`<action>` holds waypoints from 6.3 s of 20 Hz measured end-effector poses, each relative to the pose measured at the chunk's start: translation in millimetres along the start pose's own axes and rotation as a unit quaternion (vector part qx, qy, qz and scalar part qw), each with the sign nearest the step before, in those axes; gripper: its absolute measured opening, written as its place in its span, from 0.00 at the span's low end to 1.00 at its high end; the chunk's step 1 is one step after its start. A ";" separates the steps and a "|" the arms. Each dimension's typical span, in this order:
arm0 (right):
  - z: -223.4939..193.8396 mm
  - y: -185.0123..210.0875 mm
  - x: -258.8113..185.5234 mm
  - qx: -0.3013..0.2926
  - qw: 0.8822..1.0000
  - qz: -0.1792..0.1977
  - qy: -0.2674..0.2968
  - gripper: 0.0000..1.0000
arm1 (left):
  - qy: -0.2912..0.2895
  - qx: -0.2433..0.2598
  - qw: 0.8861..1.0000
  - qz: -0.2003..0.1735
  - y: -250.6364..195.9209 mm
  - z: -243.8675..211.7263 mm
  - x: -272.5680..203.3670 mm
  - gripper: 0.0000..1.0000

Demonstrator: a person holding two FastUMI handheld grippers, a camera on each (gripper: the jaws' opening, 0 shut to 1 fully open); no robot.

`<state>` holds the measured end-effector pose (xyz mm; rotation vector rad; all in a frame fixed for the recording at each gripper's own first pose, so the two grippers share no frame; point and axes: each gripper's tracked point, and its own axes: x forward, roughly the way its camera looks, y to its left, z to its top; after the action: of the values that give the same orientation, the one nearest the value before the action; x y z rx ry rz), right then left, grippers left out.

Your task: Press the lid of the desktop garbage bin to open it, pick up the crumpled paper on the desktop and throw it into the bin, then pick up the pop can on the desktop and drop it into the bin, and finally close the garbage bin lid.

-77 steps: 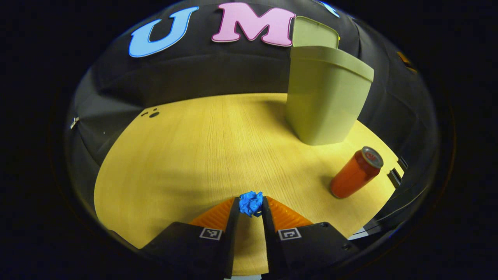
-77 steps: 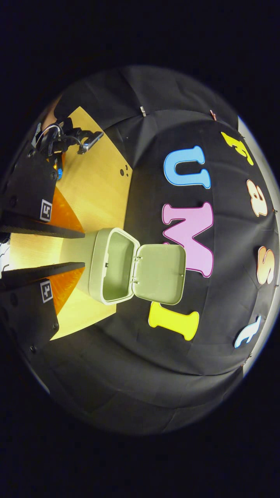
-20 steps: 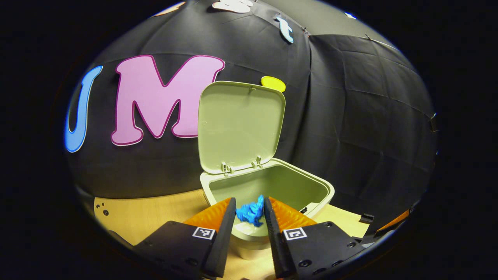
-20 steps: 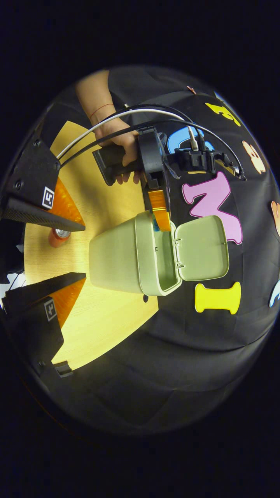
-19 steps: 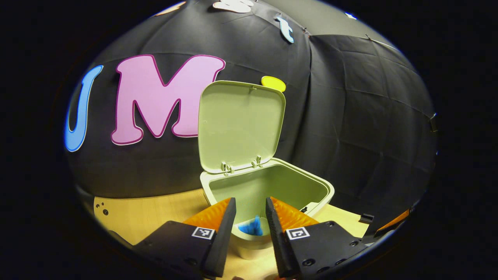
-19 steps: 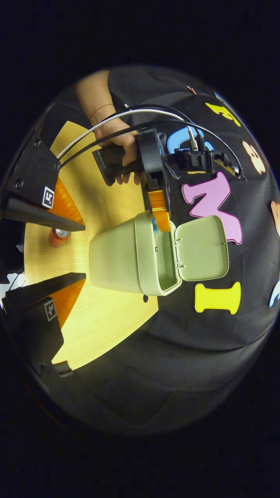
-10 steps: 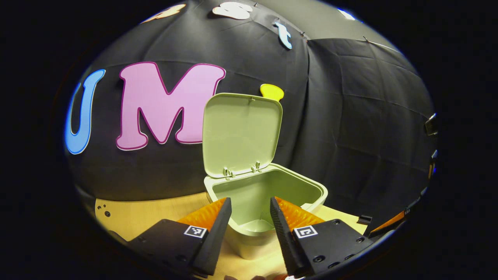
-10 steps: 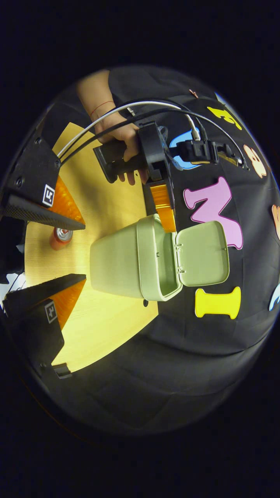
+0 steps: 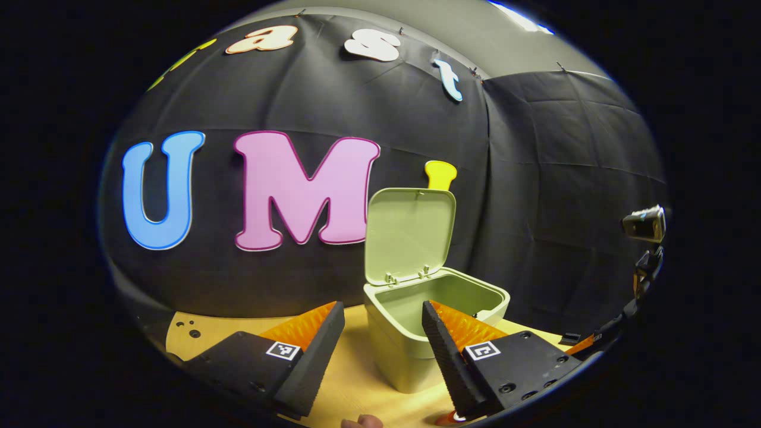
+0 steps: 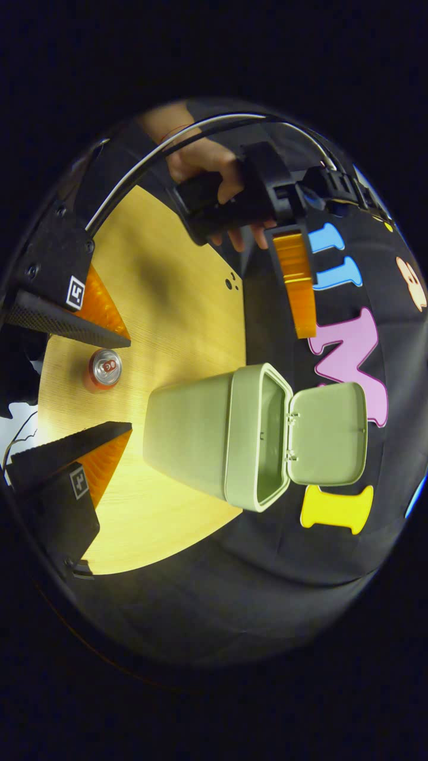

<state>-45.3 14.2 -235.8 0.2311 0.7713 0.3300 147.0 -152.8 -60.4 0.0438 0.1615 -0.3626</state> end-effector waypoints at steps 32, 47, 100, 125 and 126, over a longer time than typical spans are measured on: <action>-96.2 16.4 99.7 -0.105 0.982 0.054 0.149 0.85 | 0.086 -0.070 0.977 0.184 103.6 -84.2 -150.5 0.87; -98.4 18.1 100.5 -0.100 0.981 0.056 0.157 0.82 | 0.099 -0.077 0.977 0.174 100.0 -94.0 -148.4 0.88; 187.0 -50.6 100.8 0.030 0.998 0.009 -0.055 0.84 | 0.110 -0.093 0.976 0.161 117.7 -105.5 -125.4 0.89; 309.9 -54.2 25.8 -0.016 0.981 -0.003 -0.196 0.83 | 0.105 -0.087 0.977 0.165 99.8 -99.1 -136.0 0.89; 319.0 -53.4 23.1 -0.022 0.979 -0.004 -0.203 0.83 | 0.104 -0.088 0.977 0.166 98.2 -98.2 -136.6 0.89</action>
<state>208.8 -53.1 -46.0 0.2430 0.3621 0.2793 41.4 -6.3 -133.3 -0.0656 0.3881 -0.0087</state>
